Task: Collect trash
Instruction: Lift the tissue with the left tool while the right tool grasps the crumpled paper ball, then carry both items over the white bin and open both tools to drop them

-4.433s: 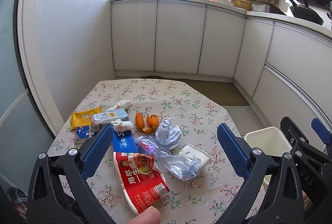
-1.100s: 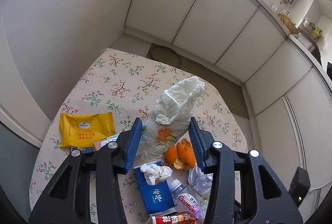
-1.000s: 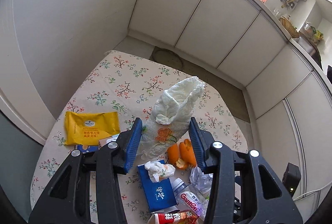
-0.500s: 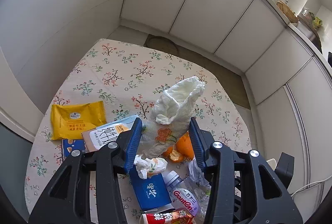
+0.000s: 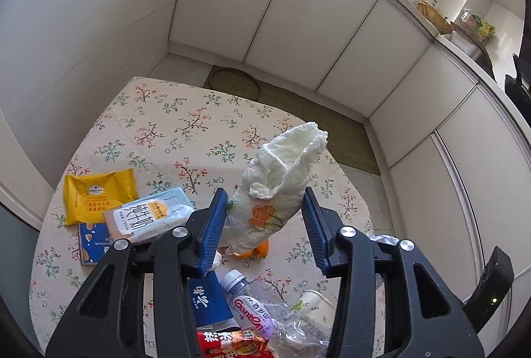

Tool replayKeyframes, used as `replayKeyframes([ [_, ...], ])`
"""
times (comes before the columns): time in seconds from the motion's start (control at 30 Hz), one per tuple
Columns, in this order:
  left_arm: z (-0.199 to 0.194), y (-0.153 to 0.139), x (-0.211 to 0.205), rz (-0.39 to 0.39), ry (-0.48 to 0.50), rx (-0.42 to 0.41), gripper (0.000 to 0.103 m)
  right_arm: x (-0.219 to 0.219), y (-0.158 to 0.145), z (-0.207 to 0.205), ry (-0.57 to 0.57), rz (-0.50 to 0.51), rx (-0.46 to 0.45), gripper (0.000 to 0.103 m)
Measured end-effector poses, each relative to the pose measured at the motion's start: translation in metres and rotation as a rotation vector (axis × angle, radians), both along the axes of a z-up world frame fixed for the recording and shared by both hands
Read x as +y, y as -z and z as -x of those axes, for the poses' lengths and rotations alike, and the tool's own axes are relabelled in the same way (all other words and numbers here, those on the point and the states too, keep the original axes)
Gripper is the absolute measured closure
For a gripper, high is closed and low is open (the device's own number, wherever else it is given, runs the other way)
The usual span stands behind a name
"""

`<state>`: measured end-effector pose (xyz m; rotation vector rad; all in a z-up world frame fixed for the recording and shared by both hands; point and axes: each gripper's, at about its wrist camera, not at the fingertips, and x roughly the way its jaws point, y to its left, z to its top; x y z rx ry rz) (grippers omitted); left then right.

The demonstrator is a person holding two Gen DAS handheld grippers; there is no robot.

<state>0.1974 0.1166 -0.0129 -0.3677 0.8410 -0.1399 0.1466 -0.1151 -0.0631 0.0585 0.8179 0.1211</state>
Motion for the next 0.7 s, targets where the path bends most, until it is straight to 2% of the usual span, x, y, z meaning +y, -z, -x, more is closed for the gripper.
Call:
replayKeyframes([
  [0.33, 0.006, -0.006, -0.041, -0.022, 0.065, -0.025, 0.059, -0.072, -0.029, 0.031, 0.172, 0.003, -0.054, 0.083],
  [0.7, 0.004, 0.000, -0.082, -0.038, 0.127, -0.021, 0.059, -0.158, -0.024, 0.060, 0.417, 0.067, -0.018, 0.083],
])
